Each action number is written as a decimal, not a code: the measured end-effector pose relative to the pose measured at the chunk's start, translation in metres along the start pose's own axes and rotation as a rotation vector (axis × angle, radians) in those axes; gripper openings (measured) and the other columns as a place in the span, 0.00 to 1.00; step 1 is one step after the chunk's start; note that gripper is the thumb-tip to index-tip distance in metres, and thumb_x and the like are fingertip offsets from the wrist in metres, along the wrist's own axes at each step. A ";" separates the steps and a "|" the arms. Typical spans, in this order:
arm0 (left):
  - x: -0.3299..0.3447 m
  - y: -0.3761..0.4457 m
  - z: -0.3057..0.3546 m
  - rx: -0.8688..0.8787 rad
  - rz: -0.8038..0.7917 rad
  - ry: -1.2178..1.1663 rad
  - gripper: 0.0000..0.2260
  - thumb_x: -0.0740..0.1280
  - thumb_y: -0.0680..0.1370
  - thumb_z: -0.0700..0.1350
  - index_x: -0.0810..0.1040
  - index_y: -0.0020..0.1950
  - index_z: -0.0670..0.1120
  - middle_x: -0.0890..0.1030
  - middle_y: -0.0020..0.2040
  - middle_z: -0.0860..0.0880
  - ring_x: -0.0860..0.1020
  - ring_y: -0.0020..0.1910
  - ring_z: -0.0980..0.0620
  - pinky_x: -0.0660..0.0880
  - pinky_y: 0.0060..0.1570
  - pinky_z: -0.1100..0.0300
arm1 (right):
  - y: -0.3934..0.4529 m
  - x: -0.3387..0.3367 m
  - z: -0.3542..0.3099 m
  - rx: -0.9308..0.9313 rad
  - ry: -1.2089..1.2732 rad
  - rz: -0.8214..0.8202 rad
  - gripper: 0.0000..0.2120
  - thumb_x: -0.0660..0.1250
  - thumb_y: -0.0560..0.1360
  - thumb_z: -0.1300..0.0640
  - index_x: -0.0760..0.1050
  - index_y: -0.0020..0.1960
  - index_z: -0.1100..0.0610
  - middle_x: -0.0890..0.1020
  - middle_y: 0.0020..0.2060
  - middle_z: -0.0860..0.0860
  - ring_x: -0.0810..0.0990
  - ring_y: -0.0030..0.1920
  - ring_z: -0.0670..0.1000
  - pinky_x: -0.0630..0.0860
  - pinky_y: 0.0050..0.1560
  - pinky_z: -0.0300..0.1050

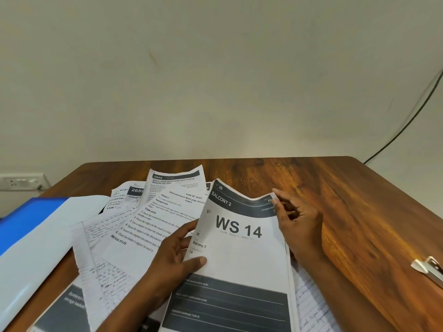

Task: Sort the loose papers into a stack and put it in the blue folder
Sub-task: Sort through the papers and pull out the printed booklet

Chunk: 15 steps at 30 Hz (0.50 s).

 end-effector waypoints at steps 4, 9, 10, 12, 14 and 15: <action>0.010 -0.008 0.011 0.059 -0.040 0.203 0.36 0.79 0.74 0.39 0.68 0.69 0.71 0.77 0.67 0.63 0.78 0.62 0.53 0.83 0.56 0.52 | -0.001 0.008 0.024 0.190 0.029 -0.068 0.18 0.76 0.76 0.62 0.84 0.64 0.51 0.87 0.53 0.44 0.86 0.51 0.40 0.86 0.49 0.43; 0.009 -0.014 0.022 0.186 -0.050 0.500 0.36 0.78 0.75 0.56 0.59 0.72 0.79 0.64 0.71 0.75 0.68 0.67 0.62 0.76 0.68 0.50 | -0.006 0.018 0.035 0.278 0.082 -0.144 0.11 0.75 0.77 0.64 0.86 0.56 0.52 0.88 0.49 0.43 0.88 0.48 0.45 0.87 0.48 0.54; 0.008 -0.015 0.023 0.209 -0.044 0.527 0.36 0.77 0.74 0.59 0.59 0.72 0.79 0.62 0.71 0.76 0.67 0.65 0.63 0.75 0.69 0.49 | -0.006 0.018 0.035 0.284 0.099 -0.142 0.11 0.75 0.77 0.65 0.86 0.54 0.51 0.88 0.48 0.43 0.88 0.48 0.45 0.87 0.48 0.53; 0.010 -0.017 0.026 0.240 -0.058 0.492 0.34 0.76 0.75 0.61 0.60 0.73 0.78 0.62 0.71 0.77 0.69 0.66 0.64 0.75 0.69 0.50 | -0.006 0.019 0.034 0.293 0.132 -0.142 0.13 0.74 0.77 0.66 0.86 0.51 0.47 0.88 0.46 0.42 0.87 0.48 0.46 0.86 0.47 0.48; 0.009 -0.016 0.029 0.306 -0.050 0.457 0.33 0.74 0.74 0.65 0.63 0.74 0.77 0.65 0.75 0.72 0.70 0.74 0.60 0.79 0.68 0.49 | -0.005 0.020 0.035 0.302 0.158 -0.139 0.14 0.74 0.77 0.67 0.85 0.50 0.47 0.89 0.46 0.44 0.87 0.48 0.47 0.85 0.47 0.45; 0.008 -0.016 0.029 0.335 -0.037 0.462 0.33 0.74 0.73 0.67 0.64 0.74 0.77 0.65 0.76 0.72 0.68 0.75 0.61 0.79 0.67 0.50 | -0.006 0.021 0.035 0.308 0.168 -0.137 0.14 0.74 0.77 0.67 0.85 0.50 0.48 0.89 0.46 0.44 0.87 0.47 0.47 0.85 0.47 0.46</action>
Point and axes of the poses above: each hand's wrist, its own y-axis towards the middle knuckle, its own x-axis out of the palm, z = x × y, the point moved 9 cm from there along y, towards the middle knuckle
